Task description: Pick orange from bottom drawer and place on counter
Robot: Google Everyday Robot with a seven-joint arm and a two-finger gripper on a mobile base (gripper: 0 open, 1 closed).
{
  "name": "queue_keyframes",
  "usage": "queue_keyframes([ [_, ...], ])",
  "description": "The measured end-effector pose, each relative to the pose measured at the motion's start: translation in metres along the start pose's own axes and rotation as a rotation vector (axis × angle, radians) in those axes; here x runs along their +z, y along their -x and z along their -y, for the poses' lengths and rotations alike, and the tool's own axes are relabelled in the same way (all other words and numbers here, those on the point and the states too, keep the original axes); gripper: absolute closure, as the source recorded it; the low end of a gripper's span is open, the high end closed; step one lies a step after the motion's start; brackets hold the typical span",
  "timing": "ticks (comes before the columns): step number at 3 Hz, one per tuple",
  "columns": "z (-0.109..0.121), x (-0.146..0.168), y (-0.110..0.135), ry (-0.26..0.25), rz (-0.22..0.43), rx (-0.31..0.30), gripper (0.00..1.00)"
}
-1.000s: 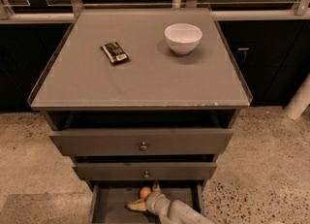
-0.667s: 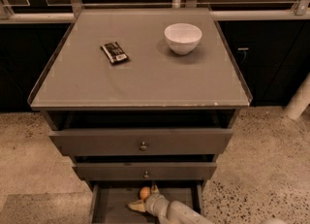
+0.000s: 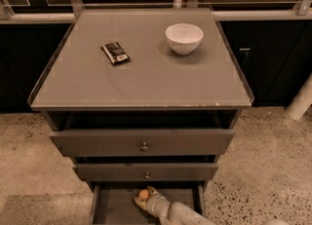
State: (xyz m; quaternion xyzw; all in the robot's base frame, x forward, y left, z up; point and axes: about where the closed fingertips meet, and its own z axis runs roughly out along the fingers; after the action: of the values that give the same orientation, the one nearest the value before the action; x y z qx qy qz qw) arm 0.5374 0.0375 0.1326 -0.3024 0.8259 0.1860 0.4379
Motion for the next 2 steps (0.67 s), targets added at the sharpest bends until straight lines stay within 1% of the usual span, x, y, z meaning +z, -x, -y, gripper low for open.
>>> queue_keyframes([
  [1,0.0000,0.0000,0.0000,0.000,0.000,0.000,0.84],
  [2,0.0000,0.0000,0.0000,0.000,0.000,0.000,1.00],
])
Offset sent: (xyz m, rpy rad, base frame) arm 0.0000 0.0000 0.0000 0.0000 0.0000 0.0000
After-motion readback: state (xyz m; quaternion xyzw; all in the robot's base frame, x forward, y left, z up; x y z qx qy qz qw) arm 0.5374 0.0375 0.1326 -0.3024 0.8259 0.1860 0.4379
